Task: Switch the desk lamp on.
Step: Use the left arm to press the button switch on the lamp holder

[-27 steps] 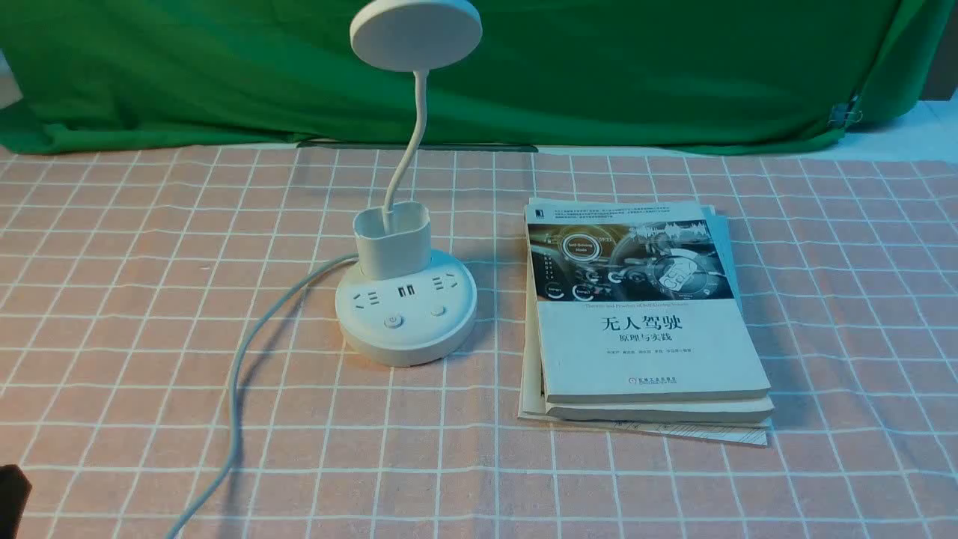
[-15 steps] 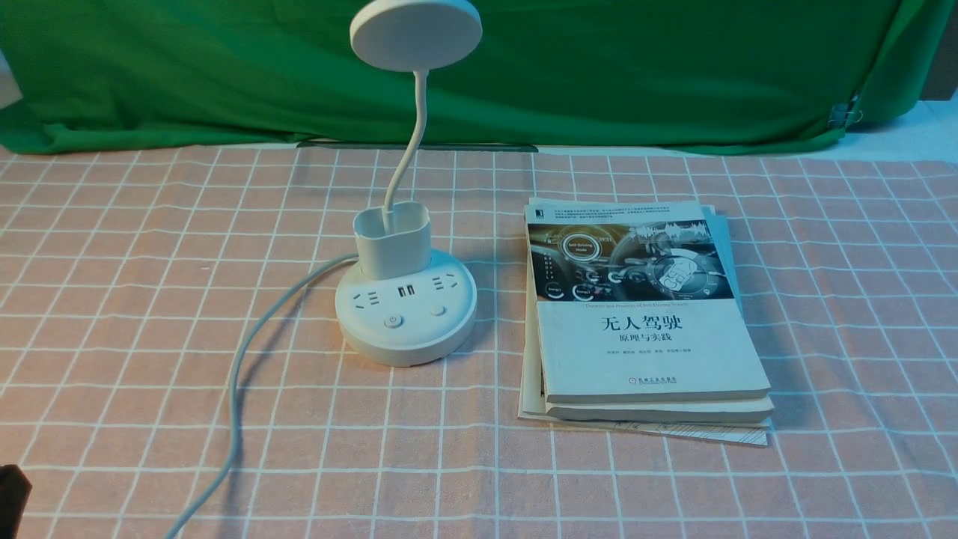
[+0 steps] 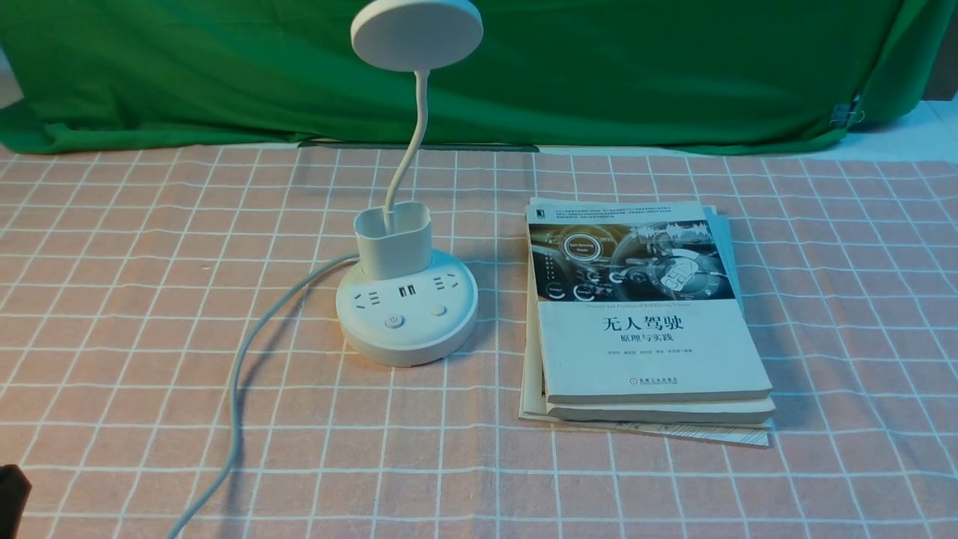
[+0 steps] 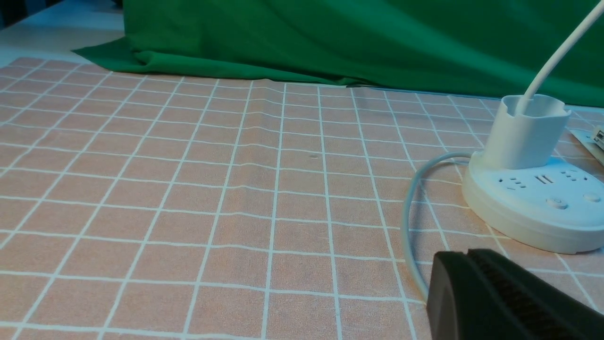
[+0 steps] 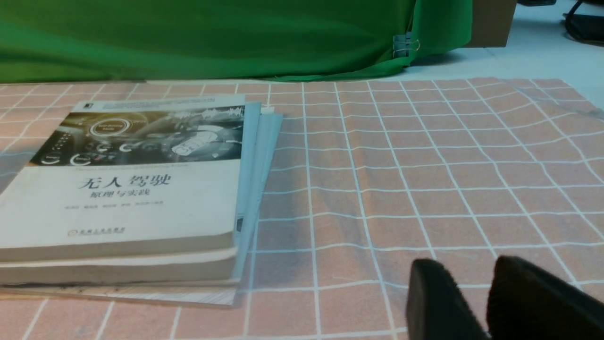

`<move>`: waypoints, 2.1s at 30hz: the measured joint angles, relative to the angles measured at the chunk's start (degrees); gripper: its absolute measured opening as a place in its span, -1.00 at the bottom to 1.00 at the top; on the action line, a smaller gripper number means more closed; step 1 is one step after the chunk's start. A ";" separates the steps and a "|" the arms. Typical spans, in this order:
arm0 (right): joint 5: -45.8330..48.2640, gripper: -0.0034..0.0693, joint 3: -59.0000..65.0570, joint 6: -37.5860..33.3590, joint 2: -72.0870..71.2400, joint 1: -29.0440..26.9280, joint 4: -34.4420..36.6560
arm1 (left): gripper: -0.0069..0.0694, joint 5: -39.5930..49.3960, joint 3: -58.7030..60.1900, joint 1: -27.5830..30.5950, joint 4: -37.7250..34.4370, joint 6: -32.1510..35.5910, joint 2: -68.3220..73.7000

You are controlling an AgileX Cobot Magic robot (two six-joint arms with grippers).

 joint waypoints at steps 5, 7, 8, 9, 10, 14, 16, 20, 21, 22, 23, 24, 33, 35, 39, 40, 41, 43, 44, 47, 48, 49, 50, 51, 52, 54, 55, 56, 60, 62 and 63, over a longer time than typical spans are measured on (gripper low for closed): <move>0.00 -0.25 0.00 0.00 0.00 0.00 0.00 | -0.76 0.00 0.00 0.00 0.00 0.00 0.00; 0.00 -0.25 0.00 0.00 0.00 0.00 0.00 | -0.76 -0.21 0.00 0.00 0.61 -0.10 0.00; 0.00 -0.25 0.00 0.00 0.00 0.00 0.00 | -0.76 -0.27 0.00 0.00 0.47 -0.21 0.00; 0.00 -0.25 0.00 0.00 0.00 0.00 0.00 | -0.76 -1.51 0.00 0.00 -3.69 -4.11 0.00; 0.00 -0.25 0.00 0.00 0.00 0.00 0.00 | -0.76 -2.22 0.00 0.00 -9.45 -8.56 0.00; 0.00 -0.25 0.00 0.00 0.00 0.00 0.00 | -0.76 -2.60 0.00 0.00 -36.56 -26.23 0.00; 0.00 -0.25 0.00 0.00 0.00 0.00 0.00 | -0.76 -2.64 0.00 0.00 -43.15 -30.31 0.00; 0.00 -0.25 0.00 0.00 0.00 0.00 0.00 | -0.76 -3.12 0.00 0.00 -46.55 -34.12 0.00; 0.00 -0.25 0.00 0.00 0.00 0.00 0.00 | -0.76 -3.53 0.00 0.00 -46.81 -34.63 0.00; 0.00 -0.25 0.00 0.00 0.00 0.00 0.00 | -0.76 -3.63 0.00 0.00 -46.83 -34.70 0.00; 0.00 -0.25 0.00 0.00 0.00 0.00 0.00 | -0.76 -4.48 0.00 0.00 -46.95 -34.31 0.00; 0.00 -0.25 0.00 0.00 0.00 0.00 0.00 | -0.76 -4.54 -0.30 0.00 -46.95 -32.23 0.00; 0.00 -0.25 0.00 0.00 0.00 0.00 0.00 | -0.76 9.73 -32.16 0.72 -20.80 -1.16 11.54; 0.00 -0.25 0.00 0.00 0.00 0.00 0.00 | -0.76 16.58 -37.90 0.98 -12.28 -3.52 18.07; 0.00 -0.25 0.00 0.00 0.00 0.00 0.00 | -0.76 32.48 -47.04 1.11 -0.83 -4.42 31.31; 0.00 -0.25 0.00 0.00 0.00 0.00 0.00 | -0.76 38.88 -50.47 1.11 1.80 -4.42 36.67; 0.00 -0.25 0.00 0.00 0.00 0.00 0.00 | -0.76 42.68 -52.49 1.11 2.84 -4.42 40.23; 0.00 -0.25 0.00 0.00 0.00 0.00 0.00 | -0.76 47.35 -55.42 1.11 3.08 -2.51 45.93; 0.00 -0.25 0.00 0.00 0.00 0.00 0.00 | -0.76 48.88 -56.35 1.11 2.22 0.33 48.74; 0.00 -0.25 0.00 0.00 0.00 0.00 0.00 | -0.76 49.61 -57.64 0.31 -5.72 11.25 55.90; 0.00 -0.25 0.00 0.00 0.00 0.00 0.00 | -0.76 49.28 -57.73 -0.09 -6.99 12.40 56.75; 0.00 -0.25 0.00 0.00 0.00 0.00 0.00 | -0.76 47.37 -57.85 -2.76 -11.14 15.89 59.94; 0.00 -0.25 0.00 0.00 0.00 0.00 0.00 | -0.76 47.02 -57.85 -3.19 -11.51 16.21 60.36; 0.00 -0.25 0.00 0.00 0.00 0.00 0.00 | -0.76 44.03 -57.92 -6.47 -12.93 17.68 63.29; 0.00 -0.25 0.00 0.00 0.00 0.00 0.00 | -0.76 43.07 -58.01 -8.06 -12.93 17.92 64.60; 0.00 -0.25 0.00 0.00 0.00 0.00 0.00 | -0.76 37.35 -58.54 -13.06 -11.15 18.01 68.69; 0.00 -0.25 0.00 0.00 0.00 0.00 0.00 | -0.76 34.25 -59.39 -17.41 -8.59 17.02 72.53; 0.00 -0.25 0.00 0.00 0.00 0.00 0.00 | -0.76 32.61 -60.00 -19.32 -7.23 15.98 74.51; 0.00 -0.25 0.00 0.00 0.00 0.00 0.00 | -0.76 30.17 -64.95 -25.54 -3.54 13.81 83.66; 0.00 -0.25 0.00 0.00 0.00 0.00 0.00 | -0.76 29.98 -68.15 -26.84 -3.31 12.96 87.74; 0.00 -0.25 0.00 0.00 0.00 0.00 0.00 | -0.76 29.98 -70.05 -27.06 -3.36 12.40 89.92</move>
